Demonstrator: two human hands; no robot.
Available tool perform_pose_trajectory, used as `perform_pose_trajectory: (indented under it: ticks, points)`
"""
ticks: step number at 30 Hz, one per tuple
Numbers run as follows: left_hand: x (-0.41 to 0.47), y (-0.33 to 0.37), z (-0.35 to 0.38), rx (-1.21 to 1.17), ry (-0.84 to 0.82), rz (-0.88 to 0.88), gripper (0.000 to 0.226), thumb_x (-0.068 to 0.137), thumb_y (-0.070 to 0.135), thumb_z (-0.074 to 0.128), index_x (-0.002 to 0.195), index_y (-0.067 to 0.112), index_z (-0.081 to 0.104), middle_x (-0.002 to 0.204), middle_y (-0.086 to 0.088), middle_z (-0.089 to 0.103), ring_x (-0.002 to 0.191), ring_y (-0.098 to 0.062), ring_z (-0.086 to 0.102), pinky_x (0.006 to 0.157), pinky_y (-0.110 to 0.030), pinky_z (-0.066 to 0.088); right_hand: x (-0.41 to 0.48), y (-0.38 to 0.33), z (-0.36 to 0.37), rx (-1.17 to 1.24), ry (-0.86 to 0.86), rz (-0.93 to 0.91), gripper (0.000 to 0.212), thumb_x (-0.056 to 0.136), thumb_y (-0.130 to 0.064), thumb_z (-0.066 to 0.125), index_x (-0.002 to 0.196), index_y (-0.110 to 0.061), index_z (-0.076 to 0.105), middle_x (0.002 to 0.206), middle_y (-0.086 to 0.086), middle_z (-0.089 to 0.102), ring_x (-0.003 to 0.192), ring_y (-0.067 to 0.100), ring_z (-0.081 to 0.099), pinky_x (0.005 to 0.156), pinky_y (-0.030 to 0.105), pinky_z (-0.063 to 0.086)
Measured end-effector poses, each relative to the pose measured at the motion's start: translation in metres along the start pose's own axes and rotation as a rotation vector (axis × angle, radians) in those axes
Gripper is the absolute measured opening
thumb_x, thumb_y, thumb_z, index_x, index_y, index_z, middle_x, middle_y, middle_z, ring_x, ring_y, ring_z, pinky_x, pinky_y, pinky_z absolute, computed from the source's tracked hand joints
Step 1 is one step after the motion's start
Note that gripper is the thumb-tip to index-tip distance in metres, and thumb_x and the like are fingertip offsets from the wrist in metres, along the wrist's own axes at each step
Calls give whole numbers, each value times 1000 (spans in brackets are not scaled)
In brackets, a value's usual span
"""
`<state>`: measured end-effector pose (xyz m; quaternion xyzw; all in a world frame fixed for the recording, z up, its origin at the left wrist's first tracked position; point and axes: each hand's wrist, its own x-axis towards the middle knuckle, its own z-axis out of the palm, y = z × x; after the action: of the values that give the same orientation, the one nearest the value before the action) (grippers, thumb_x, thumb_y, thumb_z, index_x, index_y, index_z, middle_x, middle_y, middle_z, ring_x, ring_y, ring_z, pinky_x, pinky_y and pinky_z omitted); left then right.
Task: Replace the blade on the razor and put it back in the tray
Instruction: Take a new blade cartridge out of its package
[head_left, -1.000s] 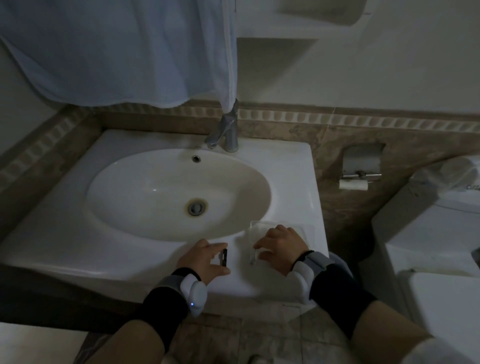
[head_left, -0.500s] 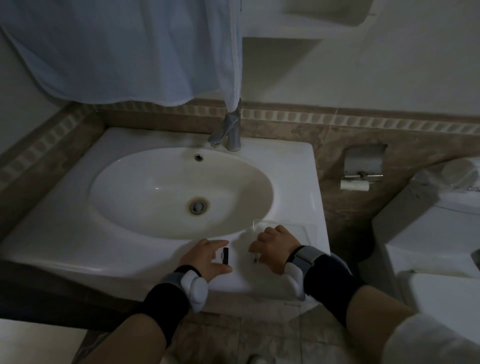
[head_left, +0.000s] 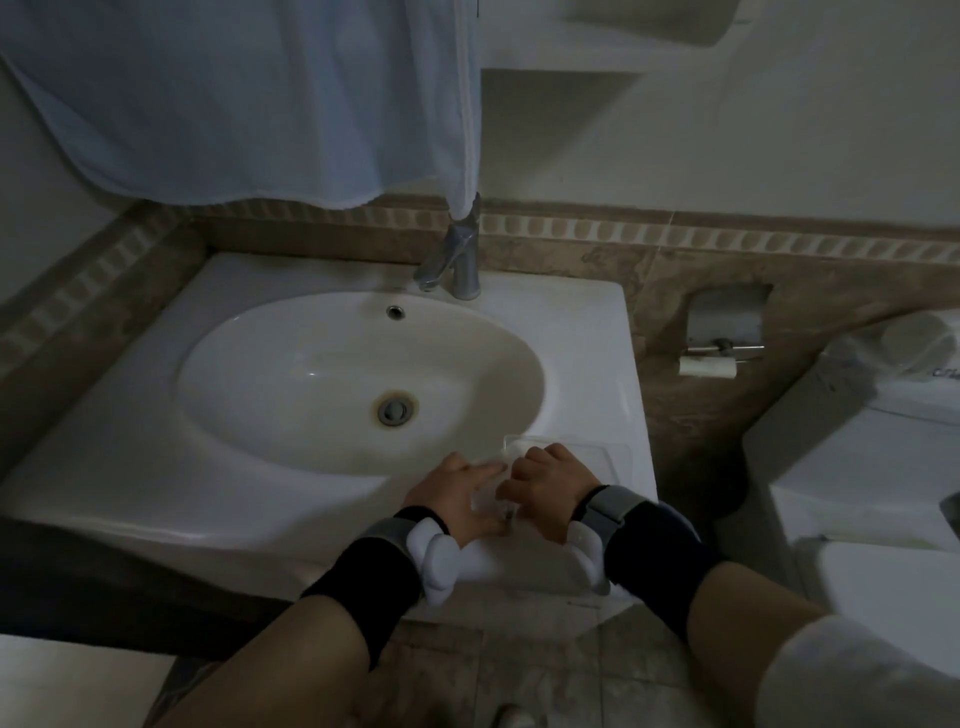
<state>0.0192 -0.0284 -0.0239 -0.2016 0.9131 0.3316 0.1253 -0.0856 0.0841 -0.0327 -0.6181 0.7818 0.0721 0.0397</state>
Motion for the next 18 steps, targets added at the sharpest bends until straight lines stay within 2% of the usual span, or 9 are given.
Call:
perform_pose_trajectory:
  ticks: [1, 4, 7, 10, 11, 13, 15, 18]
  points:
    - [1, 2, 0, 31, -23, 4, 67, 72, 35, 71, 131, 31, 41, 124, -11, 42, 116, -27, 48, 99, -29, 39, 1, 1, 1, -1, 16, 9, 44, 18, -54, 81, 56, -38, 68, 48, -13, 60, 49, 7, 60, 54, 12, 44]
    - [3, 6, 0, 86, -44, 0, 54, 73, 34, 69, 123, 33, 50, 122, -13, 44, 114, -30, 49, 99, -34, 42, -3, -4, -4, -69, 29, 10, 39, 21, -52, 81, 53, -33, 67, 48, -12, 58, 49, 8, 58, 61, 20, 26]
    - [3, 6, 2, 80, -40, -7, 48, 74, 32, 68, 120, 32, 54, 122, -15, 45, 114, -31, 49, 100, -35, 42, -6, -1, -2, -58, 44, -20, 32, 27, -42, 83, 52, -29, 66, 50, -10, 57, 51, 12, 57, 61, 24, 22]
    - [4, 6, 2, 82, -48, -20, 55, 74, 33, 68, 126, 30, 49, 127, -13, 42, 119, -29, 46, 102, -33, 39, -9, 0, -5, -82, 164, -49, 10, 45, -34, 70, 49, -27, 65, 52, -9, 58, 60, 13, 52, 61, 23, 23]
    - [4, 6, 2, 84, -53, -25, 58, 75, 34, 68, 128, 29, 47, 128, -13, 41, 120, -28, 45, 103, -32, 39, -9, 0, -4, -85, 199, -63, 9, 52, -34, 62, 48, -27, 65, 52, -9, 58, 58, 13, 54, 61, 22, 26]
    - [3, 8, 1, 79, -52, -23, 61, 75, 34, 68, 131, 25, 44, 129, -12, 41, 121, -27, 43, 102, -30, 37, -9, 4, -1, -46, 259, -74, 25, 61, -33, 46, 48, -28, 66, 52, -9, 60, 53, 14, 59, 54, 20, 39]
    - [3, 9, -1, 31, -22, -10, 65, 75, 33, 70, 133, 22, 41, 128, -12, 41, 120, -26, 43, 101, -28, 37, -10, 12, -3, 51, 298, -75, 22, 63, -34, 51, 50, -28, 68, 52, -6, 61, 50, 16, 60, 47, 15, 44]
    - [2, 12, -3, -179, 73, 11, 65, 75, 23, 71, 133, 15, 42, 124, -8, 46, 115, -22, 49, 92, -20, 38, -10, 12, -15, 310, 326, 10, 7, 60, -24, 71, 58, -17, 71, 59, 3, 67, 54, 20, 63, 45, 19, 50]
